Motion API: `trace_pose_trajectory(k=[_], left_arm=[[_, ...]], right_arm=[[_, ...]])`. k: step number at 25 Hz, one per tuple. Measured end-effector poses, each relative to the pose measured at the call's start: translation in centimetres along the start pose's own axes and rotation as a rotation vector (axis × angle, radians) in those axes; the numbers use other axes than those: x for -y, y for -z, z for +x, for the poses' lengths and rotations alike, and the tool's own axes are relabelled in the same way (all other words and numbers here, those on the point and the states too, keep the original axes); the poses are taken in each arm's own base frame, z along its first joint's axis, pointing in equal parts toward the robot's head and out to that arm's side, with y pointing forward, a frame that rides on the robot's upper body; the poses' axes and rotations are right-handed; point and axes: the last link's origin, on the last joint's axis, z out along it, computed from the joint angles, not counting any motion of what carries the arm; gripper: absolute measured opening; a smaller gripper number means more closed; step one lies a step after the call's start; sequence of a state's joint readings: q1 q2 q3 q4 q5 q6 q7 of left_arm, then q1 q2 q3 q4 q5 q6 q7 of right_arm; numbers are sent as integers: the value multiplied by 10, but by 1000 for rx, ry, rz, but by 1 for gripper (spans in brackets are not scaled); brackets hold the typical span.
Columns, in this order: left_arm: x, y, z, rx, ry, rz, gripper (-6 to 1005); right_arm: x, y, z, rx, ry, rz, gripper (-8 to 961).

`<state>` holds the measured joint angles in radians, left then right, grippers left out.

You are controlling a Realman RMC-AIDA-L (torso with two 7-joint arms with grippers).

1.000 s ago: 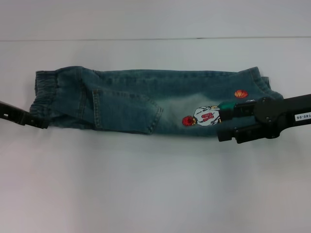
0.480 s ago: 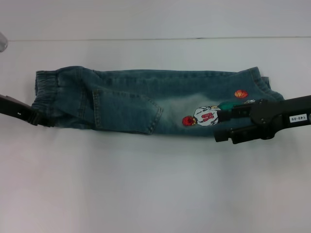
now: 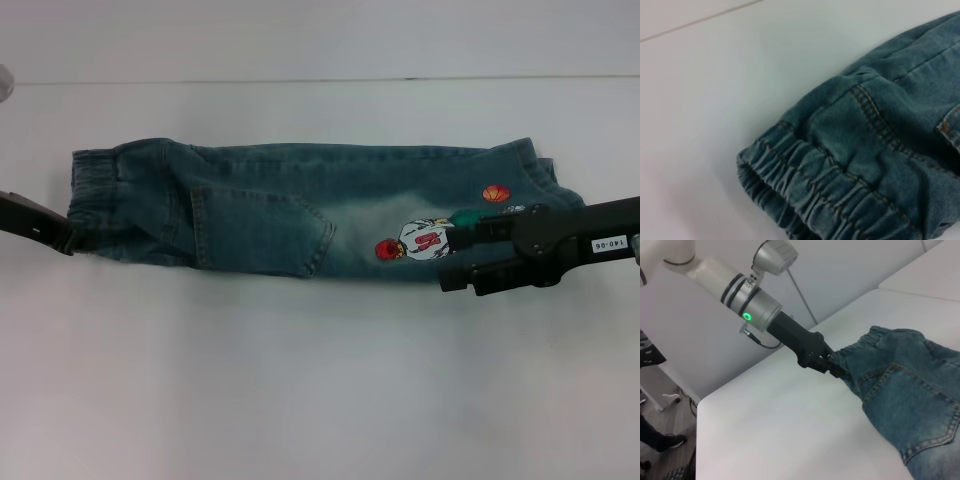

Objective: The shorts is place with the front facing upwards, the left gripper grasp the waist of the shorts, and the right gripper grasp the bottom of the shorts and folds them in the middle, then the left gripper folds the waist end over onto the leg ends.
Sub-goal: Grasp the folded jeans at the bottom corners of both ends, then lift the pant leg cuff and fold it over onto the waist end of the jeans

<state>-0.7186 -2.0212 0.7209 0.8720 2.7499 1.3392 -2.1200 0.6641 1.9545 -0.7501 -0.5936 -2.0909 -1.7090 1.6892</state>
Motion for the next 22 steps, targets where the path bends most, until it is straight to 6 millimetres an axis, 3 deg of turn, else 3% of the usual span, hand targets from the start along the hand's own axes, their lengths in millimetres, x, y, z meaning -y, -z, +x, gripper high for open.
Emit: trace_pose_trajectory(k=[11, 14, 22], left_arm=[[-5, 17, 6, -7, -50, -18, 46], [-10, 24, 11, -14, -70, -35, 46], [-21, 42, 28, -66, -113, -94, 47]], right_arm=[[0, -6, -2, 5, 25, 2, 853], [2, -8, -1, 1, 31, 12, 841], [2, -21, 3, -32, 73, 17, 514]])
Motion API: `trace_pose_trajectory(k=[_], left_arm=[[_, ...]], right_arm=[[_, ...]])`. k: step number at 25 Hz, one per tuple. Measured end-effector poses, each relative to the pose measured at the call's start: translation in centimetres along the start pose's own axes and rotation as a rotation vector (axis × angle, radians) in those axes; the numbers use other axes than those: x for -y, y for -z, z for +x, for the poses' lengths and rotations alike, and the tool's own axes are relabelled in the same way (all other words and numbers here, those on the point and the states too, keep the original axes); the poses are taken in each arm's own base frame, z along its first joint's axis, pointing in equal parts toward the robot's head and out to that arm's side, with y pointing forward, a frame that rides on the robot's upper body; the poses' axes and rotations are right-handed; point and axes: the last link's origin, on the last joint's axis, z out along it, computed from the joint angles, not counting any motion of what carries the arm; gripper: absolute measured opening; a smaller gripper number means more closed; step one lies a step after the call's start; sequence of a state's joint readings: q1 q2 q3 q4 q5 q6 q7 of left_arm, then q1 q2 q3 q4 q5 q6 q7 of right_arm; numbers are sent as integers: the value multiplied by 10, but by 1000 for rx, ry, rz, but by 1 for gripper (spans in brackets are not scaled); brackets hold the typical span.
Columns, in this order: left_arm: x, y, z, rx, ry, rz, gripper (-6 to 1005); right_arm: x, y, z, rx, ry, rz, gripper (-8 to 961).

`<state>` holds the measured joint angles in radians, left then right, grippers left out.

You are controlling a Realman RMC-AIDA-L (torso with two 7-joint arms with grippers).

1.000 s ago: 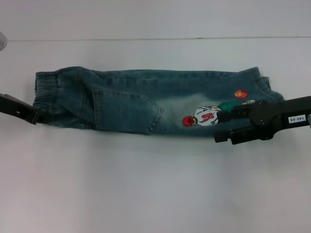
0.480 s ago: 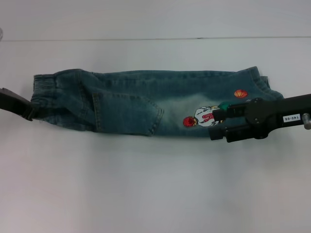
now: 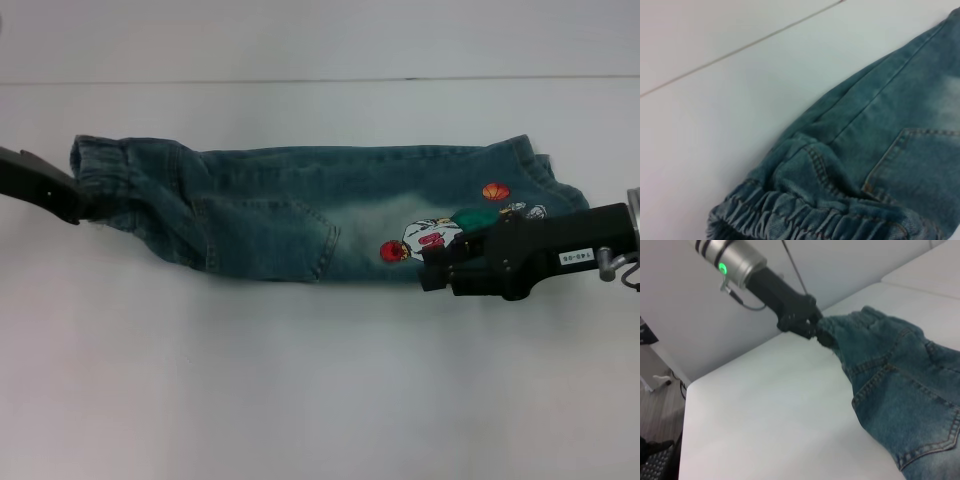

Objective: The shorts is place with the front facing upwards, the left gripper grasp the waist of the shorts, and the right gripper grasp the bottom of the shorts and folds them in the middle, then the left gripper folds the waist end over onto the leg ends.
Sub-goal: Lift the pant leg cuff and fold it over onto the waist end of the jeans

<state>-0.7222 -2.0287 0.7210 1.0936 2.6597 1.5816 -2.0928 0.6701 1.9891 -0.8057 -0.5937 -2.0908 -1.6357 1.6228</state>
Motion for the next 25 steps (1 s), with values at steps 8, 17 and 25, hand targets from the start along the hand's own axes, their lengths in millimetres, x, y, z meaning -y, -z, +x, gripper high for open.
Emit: trace_pose_trajectory(k=[8, 17, 25], left_arm=[[-12, 11, 16, 5, -67, -52, 47], [-27, 24, 43, -13, -156, -97, 48], [-44, 42, 72, -140, -219, -169, 43]], right_arm=[[5, -5, -1, 8, 4, 37, 246], [18, -25, -7, 136, -3, 172, -2], [41, -64, 4, 237, -16, 369, -2]])
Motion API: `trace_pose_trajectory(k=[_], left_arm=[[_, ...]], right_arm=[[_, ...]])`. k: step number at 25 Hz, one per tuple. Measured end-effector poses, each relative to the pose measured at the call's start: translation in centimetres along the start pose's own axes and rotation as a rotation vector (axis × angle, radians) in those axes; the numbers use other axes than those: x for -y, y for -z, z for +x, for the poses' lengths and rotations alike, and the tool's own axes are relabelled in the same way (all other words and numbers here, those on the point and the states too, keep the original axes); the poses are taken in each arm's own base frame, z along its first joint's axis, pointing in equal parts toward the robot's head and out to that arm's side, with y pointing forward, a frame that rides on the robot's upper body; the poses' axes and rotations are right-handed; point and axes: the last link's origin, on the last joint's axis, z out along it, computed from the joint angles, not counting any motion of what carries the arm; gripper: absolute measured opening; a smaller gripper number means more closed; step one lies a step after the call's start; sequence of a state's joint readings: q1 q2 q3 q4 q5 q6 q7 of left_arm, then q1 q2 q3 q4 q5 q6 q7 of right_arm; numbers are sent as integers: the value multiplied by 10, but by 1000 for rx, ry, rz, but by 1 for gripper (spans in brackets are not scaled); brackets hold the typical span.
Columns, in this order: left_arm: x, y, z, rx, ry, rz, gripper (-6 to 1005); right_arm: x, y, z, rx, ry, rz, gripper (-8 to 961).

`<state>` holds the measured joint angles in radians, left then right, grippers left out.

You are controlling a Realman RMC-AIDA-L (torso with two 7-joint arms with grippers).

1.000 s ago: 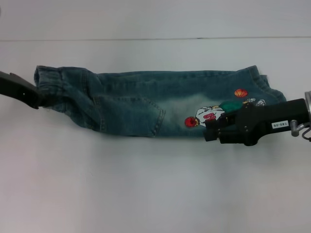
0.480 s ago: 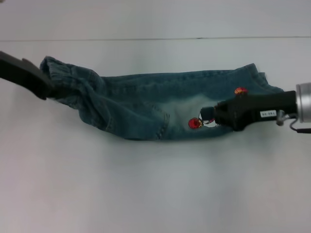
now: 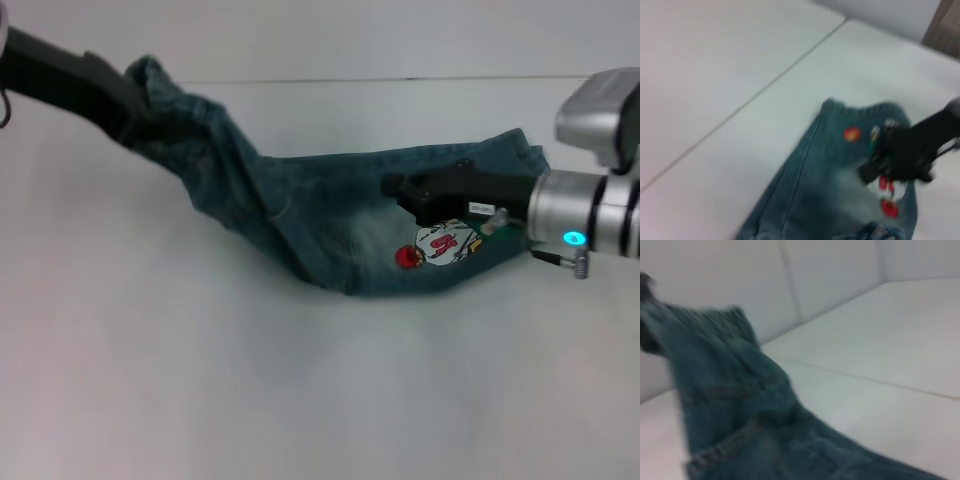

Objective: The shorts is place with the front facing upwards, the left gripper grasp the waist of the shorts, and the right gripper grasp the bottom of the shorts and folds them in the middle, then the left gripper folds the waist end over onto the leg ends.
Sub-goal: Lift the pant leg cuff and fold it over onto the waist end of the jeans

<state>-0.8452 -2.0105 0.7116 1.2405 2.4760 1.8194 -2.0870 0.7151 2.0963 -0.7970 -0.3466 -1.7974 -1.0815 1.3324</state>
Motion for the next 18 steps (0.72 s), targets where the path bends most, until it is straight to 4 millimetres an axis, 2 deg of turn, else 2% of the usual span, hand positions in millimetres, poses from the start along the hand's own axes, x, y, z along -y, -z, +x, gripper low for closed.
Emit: trace_pose_trajectory(k=[8, 18], left_arm=[[-7, 10, 25, -138, -27, -66, 53], [-13, 6, 40, -170, -44, -107, 66]], right_arm=[[-4, -24, 18, 59, 82, 147, -1], [-45, -54, 28, 16, 164, 41, -1]])
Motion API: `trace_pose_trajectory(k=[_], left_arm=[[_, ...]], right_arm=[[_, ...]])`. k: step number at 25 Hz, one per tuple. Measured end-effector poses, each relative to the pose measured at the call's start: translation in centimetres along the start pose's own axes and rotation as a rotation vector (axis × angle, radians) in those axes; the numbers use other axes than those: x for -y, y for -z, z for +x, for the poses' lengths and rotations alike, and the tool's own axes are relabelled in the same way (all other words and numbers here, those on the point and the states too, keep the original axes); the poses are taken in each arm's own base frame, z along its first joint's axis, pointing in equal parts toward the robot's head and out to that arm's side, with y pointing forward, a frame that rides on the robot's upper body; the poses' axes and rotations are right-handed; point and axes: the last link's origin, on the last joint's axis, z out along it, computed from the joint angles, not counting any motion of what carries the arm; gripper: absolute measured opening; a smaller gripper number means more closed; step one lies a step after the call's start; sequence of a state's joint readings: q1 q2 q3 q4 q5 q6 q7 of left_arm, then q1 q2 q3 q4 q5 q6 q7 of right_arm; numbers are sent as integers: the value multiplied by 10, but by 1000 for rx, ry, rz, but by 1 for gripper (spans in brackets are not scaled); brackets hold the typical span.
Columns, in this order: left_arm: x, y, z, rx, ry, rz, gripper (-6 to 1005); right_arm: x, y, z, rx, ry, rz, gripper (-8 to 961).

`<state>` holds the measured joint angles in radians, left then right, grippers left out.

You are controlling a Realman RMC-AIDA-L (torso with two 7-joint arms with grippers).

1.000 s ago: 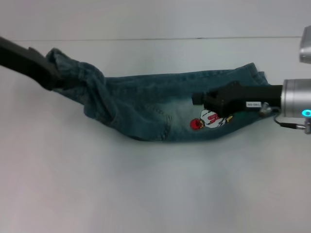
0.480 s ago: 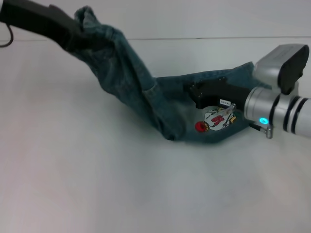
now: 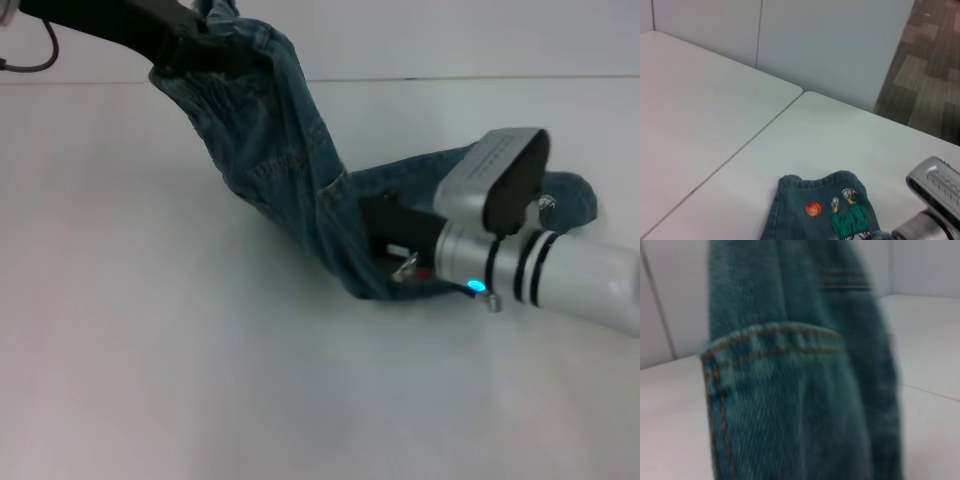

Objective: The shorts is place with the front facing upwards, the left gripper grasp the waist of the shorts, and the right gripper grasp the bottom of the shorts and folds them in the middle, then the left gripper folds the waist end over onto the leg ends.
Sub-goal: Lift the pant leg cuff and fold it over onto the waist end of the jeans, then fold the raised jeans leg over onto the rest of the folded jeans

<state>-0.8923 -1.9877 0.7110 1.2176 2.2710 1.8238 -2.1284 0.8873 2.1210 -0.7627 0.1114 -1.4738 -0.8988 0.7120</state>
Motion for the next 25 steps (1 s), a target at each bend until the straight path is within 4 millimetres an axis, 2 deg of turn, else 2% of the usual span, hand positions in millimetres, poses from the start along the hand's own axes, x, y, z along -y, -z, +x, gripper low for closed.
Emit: trace_pose_trajectory(k=[17, 21, 25], left_arm=[[-1, -7, 1, 0, 13, -20, 88], [0, -9, -2, -1, 22, -21, 93], [1, -10, -2, -7, 22, -17, 98]], right_arm=[[-69, -39, -15, -27, 2, -161, -2], [-77, -43, -18, -36, 29, -179, -2], [-69, -39, -14, -37, 20, -154, -2]])
